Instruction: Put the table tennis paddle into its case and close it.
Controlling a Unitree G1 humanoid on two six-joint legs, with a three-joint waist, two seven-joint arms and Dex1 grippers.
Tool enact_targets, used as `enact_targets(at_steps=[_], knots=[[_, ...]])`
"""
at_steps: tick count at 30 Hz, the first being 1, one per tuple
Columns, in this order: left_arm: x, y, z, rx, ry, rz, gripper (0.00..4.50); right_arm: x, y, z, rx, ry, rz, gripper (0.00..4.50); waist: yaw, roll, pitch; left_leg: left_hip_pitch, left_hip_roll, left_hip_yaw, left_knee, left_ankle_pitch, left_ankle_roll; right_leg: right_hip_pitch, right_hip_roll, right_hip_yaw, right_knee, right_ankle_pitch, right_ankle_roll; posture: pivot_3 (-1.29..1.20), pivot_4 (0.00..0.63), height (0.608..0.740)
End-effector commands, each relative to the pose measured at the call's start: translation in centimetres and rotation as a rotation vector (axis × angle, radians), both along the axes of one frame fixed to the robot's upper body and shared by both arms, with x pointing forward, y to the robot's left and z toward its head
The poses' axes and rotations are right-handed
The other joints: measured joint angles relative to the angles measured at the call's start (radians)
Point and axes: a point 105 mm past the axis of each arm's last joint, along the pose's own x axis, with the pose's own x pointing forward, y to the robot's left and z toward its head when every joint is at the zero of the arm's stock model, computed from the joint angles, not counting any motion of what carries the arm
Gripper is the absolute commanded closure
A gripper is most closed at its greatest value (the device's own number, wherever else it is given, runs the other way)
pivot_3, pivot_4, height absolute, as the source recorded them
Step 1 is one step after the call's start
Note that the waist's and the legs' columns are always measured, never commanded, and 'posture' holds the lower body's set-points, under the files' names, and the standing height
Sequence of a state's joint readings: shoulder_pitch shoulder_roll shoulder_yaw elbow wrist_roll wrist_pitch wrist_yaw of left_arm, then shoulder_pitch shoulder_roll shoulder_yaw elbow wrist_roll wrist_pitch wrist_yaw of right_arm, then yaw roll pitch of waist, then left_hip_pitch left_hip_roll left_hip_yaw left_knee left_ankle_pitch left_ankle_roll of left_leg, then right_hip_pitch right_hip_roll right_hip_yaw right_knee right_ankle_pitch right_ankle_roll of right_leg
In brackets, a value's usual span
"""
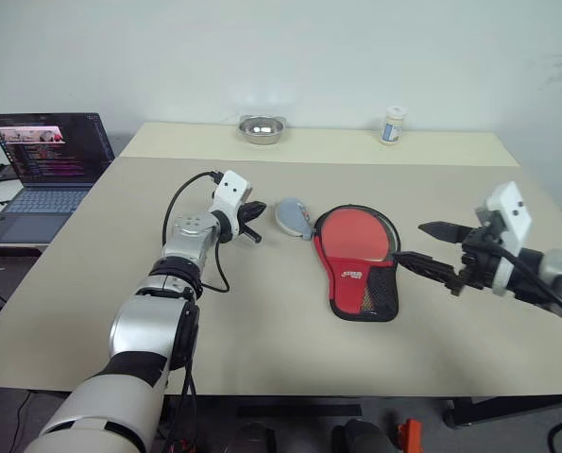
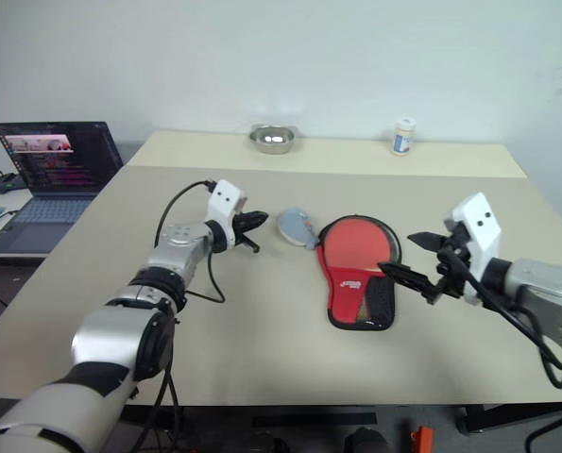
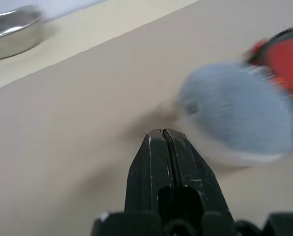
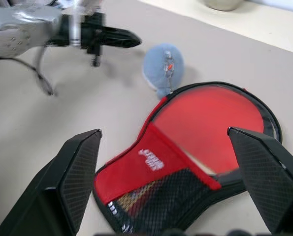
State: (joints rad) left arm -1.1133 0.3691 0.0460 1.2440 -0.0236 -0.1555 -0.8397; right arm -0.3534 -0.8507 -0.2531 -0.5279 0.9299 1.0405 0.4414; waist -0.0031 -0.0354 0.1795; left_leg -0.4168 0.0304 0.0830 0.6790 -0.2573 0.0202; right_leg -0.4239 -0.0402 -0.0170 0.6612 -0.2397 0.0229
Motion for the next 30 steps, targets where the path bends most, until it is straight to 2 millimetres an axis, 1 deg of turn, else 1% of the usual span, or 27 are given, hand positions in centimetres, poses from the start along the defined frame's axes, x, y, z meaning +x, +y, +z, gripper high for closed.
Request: enact_targets(at_steps=[1, 3, 5, 8, 11, 13, 18, 26, 30], knots=[[-2.0, -1.2, 2.2, -0.070, -0.018, -0.246, 4.45, 1.7, -1.0, -0.5, 0.015, -0.011, -0.092, 0.00, 0.000, 0.000, 0.000, 0.000, 0.000, 0.000, 0.000, 0.000, 0.000, 0.000, 0.000, 0.000, 0.000, 0.000, 0.000, 0.00, 0.150, 0.740], [-3.7, -1.7, 3.0, -0.092, -0.004, -0.373, 4.45, 2.8, -1.1, -1.6, 0.023, 0.014, -0.133, 0.00, 0.000, 0.000, 0.000, 0.000, 0.000, 0.000, 0.000, 0.000, 0.000, 0.000, 0.000, 0.000, 0.000, 0.000, 0.000, 0.00, 0.150, 0.740], [-4.9, -2.1, 3.7, -0.099, -0.006, -0.443, 4.45, 3.9, -1.4, -2.4, 0.032, 0.031, -0.184, 0.00, -0.006, 0.000, 0.000, 0.000, 0.000, 0.001, 0.000, 0.000, 0.000, -0.001, 0.001, 0.001, 0.001, 0.000, 0.000, 0.00, 0.150, 0.740], [-6.0, -3.0, 4.5, -0.115, -0.016, -0.475, 4.45, 5.5, -2.2, -3.9, -0.019, 0.042, -0.244, 0.00, -0.005, 0.000, 0.000, 0.000, 0.000, 0.001, 0.001, 0.000, 0.000, -0.001, 0.001, 0.002, 0.002, 0.000, 0.000, 0.00, 0.150, 0.740], [-6.7, -3.8, 4.9, -0.126, -0.019, -0.491, 4.45, 6.3, -2.4, -5.5, -0.077, 0.058, -0.245, 0.00, -0.002, 0.000, 0.000, 0.000, 0.000, 0.000, 0.001, 0.000, 0.000, -0.001, 0.001, 0.002, 0.002, 0.000, 0.000, 0.00, 0.150, 0.740], [-7.2, -4.4, 4.9, -0.125, -0.017, -0.507, 4.45, 6.5, -2.0, -6.7, -0.093, 0.090, -0.220, 0.00, -0.002, 0.000, 0.000, 0.000, 0.000, 0.000, 0.001, 0.000, 0.000, -0.001, 0.001, 0.002, 0.001, 0.000, 0.000, 0.00, 0.150, 0.740], [-7.6, -4.9, 4.9, -0.132, -0.009, -0.509, 4.45, 6.9, -1.3, -8.2, -0.087, 0.129, -0.188, 0.00, -0.002, 0.000, 0.000, 0.000, 0.000, 0.000, 0.001, 0.000, 0.000, -0.001, 0.001, 0.002, 0.002, 0.000, 0.000, 0.00, 0.150, 0.740], [-7.6, -5.3, 4.8, -0.127, -0.009, -0.515, 4.45, 8.2, -0.5, -10.1, -0.063, 0.178, -0.207, 0.00, -0.003, 0.000, 0.000, 0.001, 0.000, 0.001, 0.001, 0.000, 0.000, -0.001, 0.001, 0.002, 0.002, 0.000, 0.000, 0.00, 0.150, 0.740], [-7.6, -5.4, 4.7, -0.125, -0.010, -0.517, 4.45, 8.5, 0.7, -10.7, -0.042, 0.203, -0.177, 0.00, -0.006, 0.000, 0.000, 0.001, 0.000, 0.001, 0.001, 0.000, 0.000, -0.001, 0.001, 0.002, 0.002, 0.000, 0.000, 0.00, 0.150, 0.740]])
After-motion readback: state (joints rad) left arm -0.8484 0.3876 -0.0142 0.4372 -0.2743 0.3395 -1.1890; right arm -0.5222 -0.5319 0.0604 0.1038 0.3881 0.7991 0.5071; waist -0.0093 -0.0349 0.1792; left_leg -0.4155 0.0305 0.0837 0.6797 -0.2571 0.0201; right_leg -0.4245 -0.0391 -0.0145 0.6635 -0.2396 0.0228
